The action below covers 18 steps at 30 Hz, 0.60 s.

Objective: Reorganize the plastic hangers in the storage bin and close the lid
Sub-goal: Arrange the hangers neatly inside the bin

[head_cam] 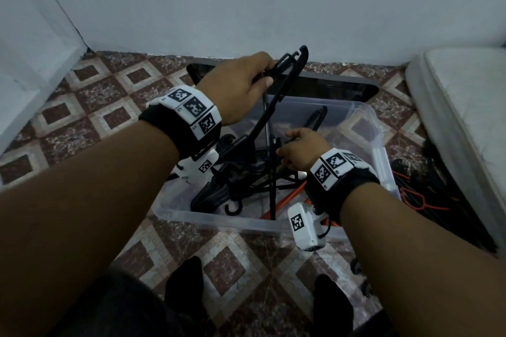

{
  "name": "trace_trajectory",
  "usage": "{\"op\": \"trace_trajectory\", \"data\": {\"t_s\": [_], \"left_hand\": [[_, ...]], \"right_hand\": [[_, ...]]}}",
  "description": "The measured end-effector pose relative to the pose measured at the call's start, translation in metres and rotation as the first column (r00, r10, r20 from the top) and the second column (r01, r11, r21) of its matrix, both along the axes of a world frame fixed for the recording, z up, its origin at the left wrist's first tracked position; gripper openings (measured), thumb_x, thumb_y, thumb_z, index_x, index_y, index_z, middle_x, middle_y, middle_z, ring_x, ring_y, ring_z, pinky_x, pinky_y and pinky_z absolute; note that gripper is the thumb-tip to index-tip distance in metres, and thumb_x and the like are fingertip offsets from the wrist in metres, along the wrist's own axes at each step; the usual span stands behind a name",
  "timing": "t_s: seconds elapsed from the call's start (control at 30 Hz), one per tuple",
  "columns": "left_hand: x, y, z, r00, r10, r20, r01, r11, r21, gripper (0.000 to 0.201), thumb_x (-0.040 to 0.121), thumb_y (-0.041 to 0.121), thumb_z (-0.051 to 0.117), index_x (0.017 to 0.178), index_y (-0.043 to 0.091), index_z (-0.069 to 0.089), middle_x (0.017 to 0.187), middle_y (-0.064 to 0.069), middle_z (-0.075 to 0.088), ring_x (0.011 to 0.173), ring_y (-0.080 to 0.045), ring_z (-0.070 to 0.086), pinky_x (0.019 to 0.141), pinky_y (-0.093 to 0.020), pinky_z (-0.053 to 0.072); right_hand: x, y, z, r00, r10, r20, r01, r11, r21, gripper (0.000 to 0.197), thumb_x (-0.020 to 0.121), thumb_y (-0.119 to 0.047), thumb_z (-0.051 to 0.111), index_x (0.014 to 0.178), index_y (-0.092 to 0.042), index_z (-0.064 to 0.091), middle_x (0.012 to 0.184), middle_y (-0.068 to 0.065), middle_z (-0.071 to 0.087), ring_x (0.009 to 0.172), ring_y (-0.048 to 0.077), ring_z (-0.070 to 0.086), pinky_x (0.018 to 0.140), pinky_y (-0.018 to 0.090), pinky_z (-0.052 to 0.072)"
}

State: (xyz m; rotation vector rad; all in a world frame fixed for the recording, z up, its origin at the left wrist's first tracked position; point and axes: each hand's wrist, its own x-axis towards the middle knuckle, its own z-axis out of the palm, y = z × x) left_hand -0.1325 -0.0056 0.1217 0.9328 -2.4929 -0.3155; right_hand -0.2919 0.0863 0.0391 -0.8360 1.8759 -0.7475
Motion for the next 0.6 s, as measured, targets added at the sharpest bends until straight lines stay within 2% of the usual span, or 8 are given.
{"op": "trace_trajectory", "data": {"t_s": [0.1, 0.17, 0.27, 0.33, 0.43, 0.53, 0.6], "left_hand": [[0.006, -0.004, 0.002, 1.0, 0.007, -0.008, -0.006, 1.0, 0.014, 0.019, 0.099, 0.032, 0.044, 0.112, 0.022, 0.052, 0.089, 0.009, 0.053, 0.078, -0.016, 0.05, 0.068, -0.028, 0.035], [0.01, -0.005, 0.004, 1.0, 0.016, -0.023, -0.016, 1.0, 0.016, 0.019, 0.099, 0.032, 0.045, 0.113, 0.023, 0.054, 0.092, 0.008, 0.056, 0.082, -0.017, 0.053, 0.07, -0.029, 0.037], [0.013, -0.006, 0.007, 0.998, 0.039, -0.045, -0.038, 0.999, 0.02, 0.018, 0.099, 0.033, 0.046, 0.112, 0.025, 0.056, 0.092, 0.01, 0.057, 0.082, -0.016, 0.054, 0.07, -0.028, 0.036], [0.014, -0.006, 0.008, 0.997, 0.057, -0.057, -0.056, 0.998, 0.02, 0.018, 0.099, 0.033, 0.046, 0.111, 0.025, 0.057, 0.089, 0.01, 0.058, 0.08, -0.017, 0.055, 0.068, -0.028, 0.037], [0.017, -0.005, 0.012, 0.992, 0.077, -0.095, -0.073, 0.996, 0.048, 0.017, 0.099, 0.036, 0.044, 0.107, 0.028, 0.056, 0.082, 0.009, 0.06, 0.074, -0.016, 0.055, 0.063, -0.028, 0.039], [0.021, -0.007, 0.016, 0.977, 0.126, -0.17, -0.11, 0.989, 0.1, 0.016, 0.099, 0.036, 0.043, 0.104, 0.029, 0.056, 0.081, 0.006, 0.062, 0.071, -0.013, 0.055, 0.062, -0.026, 0.041], [0.025, -0.009, 0.019, 0.955, 0.168, -0.245, -0.142, 0.982, 0.121, 0.017, 0.099, 0.034, 0.043, 0.104, 0.026, 0.057, 0.082, 0.003, 0.064, 0.071, -0.011, 0.055, 0.063, -0.02, 0.04]], "right_hand": [[-0.003, 0.004, 0.006, 0.971, 0.12, -0.208, -0.122, 0.992, 0.003, 0.015, 0.083, -0.006, 0.066, 0.096, -0.012, 0.072, 0.086, 0.011, 0.073, 0.072, 0.022, 0.069, 0.065, 0.031, 0.057], [-0.003, 0.007, 0.008, 0.932, 0.174, -0.318, -0.186, 0.982, -0.009, 0.014, 0.085, -0.005, 0.063, 0.089, -0.012, 0.074, 0.087, 0.008, 0.074, 0.079, 0.023, 0.07, 0.075, 0.034, 0.059], [-0.002, 0.01, 0.015, 0.898, 0.211, -0.385, -0.235, 0.972, -0.016, 0.022, 0.089, -0.006, 0.059, 0.096, -0.02, 0.074, 0.096, 0.004, 0.074, 0.086, 0.022, 0.07, 0.079, 0.033, 0.058], [-0.002, 0.008, 0.023, 0.853, 0.27, -0.447, -0.292, 0.956, 0.02, 0.026, 0.092, -0.011, 0.056, 0.106, -0.025, 0.073, 0.111, 0.001, 0.071, 0.098, 0.022, 0.067, 0.087, 0.031, 0.055], [-0.005, 0.002, 0.035, 0.809, 0.319, -0.494, -0.338, 0.94, 0.053, 0.029, 0.095, -0.013, 0.053, 0.116, -0.024, 0.07, 0.128, 0.003, 0.064, 0.111, 0.025, 0.062, 0.098, 0.032, 0.049], [-0.01, 0.003, 0.041, 0.811, 0.259, -0.524, -0.323, 0.946, -0.033, 0.018, 0.091, -0.015, 0.058, 0.101, -0.023, 0.071, 0.113, 0.003, 0.07, 0.1, 0.024, 0.065, 0.092, 0.035, 0.053], [-0.017, 0.003, 0.043, 0.808, 0.214, -0.549, -0.311, 0.946, -0.089, 0.013, 0.09, -0.016, 0.06, 0.095, -0.024, 0.069, 0.105, 0.0, 0.071, 0.095, 0.021, 0.065, 0.085, 0.03, 0.052]]}}
